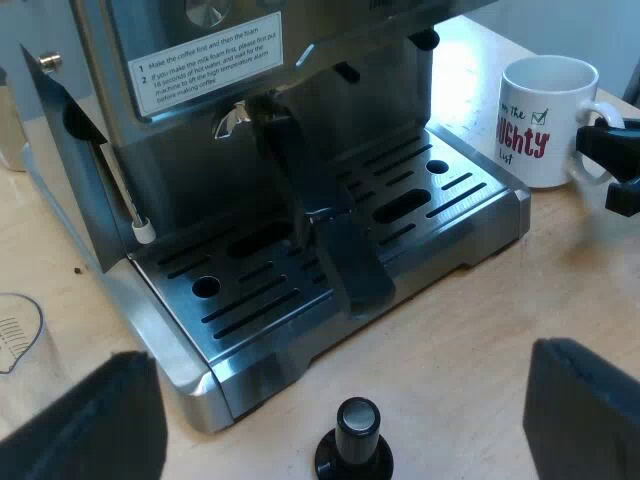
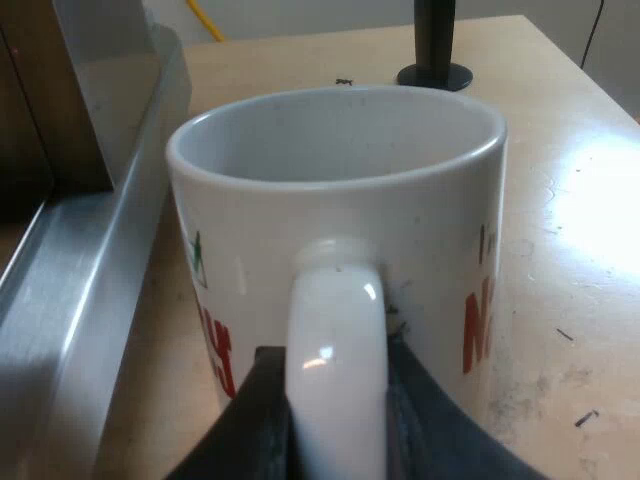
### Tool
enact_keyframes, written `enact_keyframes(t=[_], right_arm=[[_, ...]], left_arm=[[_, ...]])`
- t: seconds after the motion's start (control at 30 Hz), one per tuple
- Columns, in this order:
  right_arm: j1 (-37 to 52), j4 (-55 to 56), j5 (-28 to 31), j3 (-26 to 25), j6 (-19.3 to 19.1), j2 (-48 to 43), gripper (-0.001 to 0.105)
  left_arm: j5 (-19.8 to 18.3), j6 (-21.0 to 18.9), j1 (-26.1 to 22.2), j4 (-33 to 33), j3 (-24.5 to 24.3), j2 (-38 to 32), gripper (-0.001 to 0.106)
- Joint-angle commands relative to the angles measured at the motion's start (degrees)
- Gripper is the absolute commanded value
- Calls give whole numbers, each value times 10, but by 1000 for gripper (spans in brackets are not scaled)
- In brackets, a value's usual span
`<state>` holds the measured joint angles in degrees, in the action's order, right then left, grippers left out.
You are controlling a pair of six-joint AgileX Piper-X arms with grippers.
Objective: Remove mug from coffee machine
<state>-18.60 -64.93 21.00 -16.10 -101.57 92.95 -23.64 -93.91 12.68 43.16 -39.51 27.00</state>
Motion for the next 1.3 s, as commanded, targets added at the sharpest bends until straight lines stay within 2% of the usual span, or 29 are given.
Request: enact_keyframes(t=[0.03,0.3,0.37,0.47,0.53,0.63,0.67,0.93,1.2,1.3], right_arm=[[-3,4,-7,10,-1,0,0],[-3,4,-30,34,-1,0,2],[-3,4,-44,35,-1,0,9],[-3,2,-51,35,1,0,36],[-3,2,-51,35,3,0,46],[-3,3,-51,35,3,0,52],[-3,6,-51,35,3,0,57],[-10,44,-50,49,1,-37,60],[-10,164,-50,64,0,-137,59],[-10,247,-50,65,0,-215,59]], left_arm=[[-2,4,1,-4,-4,-1,87],[-2,4,1,-4,-4,-1,87],[-2,4,1,-4,-4,-1,87],[-2,4,1,-4,-4,-1,87],[-2,4,1,-4,-4,-1,87],[-2,4,1,-4,-4,-1,87],[-2,4,1,-4,-4,-1,87],[-2,4,1,-4,-4,-1,87],[-2,4,1,-4,-4,-1,87],[-2,4,1,-4,-4,-1,87]])
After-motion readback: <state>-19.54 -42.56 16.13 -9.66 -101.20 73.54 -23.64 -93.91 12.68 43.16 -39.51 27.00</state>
